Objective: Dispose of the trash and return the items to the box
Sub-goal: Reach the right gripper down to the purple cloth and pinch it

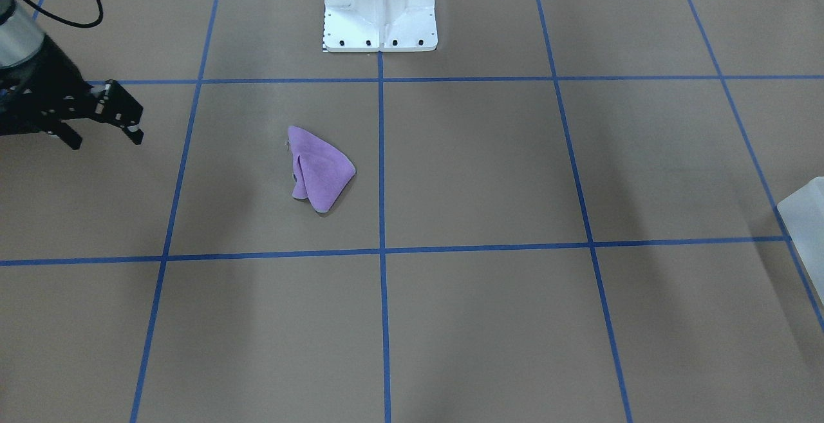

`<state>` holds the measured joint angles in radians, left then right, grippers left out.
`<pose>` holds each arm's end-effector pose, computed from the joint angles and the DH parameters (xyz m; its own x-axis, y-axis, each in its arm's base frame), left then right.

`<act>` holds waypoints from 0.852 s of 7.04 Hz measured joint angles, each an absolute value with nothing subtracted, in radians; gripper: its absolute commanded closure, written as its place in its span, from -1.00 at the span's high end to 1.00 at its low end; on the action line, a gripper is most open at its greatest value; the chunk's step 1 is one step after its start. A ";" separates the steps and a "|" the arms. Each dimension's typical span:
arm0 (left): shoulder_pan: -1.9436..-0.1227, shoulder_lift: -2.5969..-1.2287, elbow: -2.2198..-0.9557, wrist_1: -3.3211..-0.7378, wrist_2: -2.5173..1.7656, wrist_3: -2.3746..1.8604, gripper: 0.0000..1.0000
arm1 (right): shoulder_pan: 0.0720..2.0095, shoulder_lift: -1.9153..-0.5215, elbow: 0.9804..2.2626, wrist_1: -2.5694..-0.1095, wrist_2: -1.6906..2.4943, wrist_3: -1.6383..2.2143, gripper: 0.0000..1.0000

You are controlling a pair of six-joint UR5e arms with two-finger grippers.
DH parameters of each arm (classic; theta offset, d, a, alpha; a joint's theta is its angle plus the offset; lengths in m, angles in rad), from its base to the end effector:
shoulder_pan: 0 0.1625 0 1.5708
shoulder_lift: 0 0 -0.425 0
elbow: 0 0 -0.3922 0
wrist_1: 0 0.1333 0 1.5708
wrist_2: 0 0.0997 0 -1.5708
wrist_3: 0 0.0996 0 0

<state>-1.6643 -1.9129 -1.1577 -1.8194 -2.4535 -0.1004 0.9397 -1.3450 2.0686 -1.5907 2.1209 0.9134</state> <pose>-0.1162 -0.6350 0.6353 0.6326 -0.0220 -0.7742 0.1561 0.9827 0.0996 -0.2412 -0.4678 0.3173 0.6547 0.0131 0.7557 -0.1119 0.9905 0.0799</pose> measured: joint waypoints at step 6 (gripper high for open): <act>-1.553 -1.651 -1.830 -1.224 -2.307 -0.094 0.99 | 0.552 -1.171 1.984 -1.602 1.765 1.261 0.76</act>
<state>-1.5526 -1.6514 -1.8300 -1.2235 -2.3066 -0.0944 0.5523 -1.1712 1.9843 -1.6019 1.7649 1.2613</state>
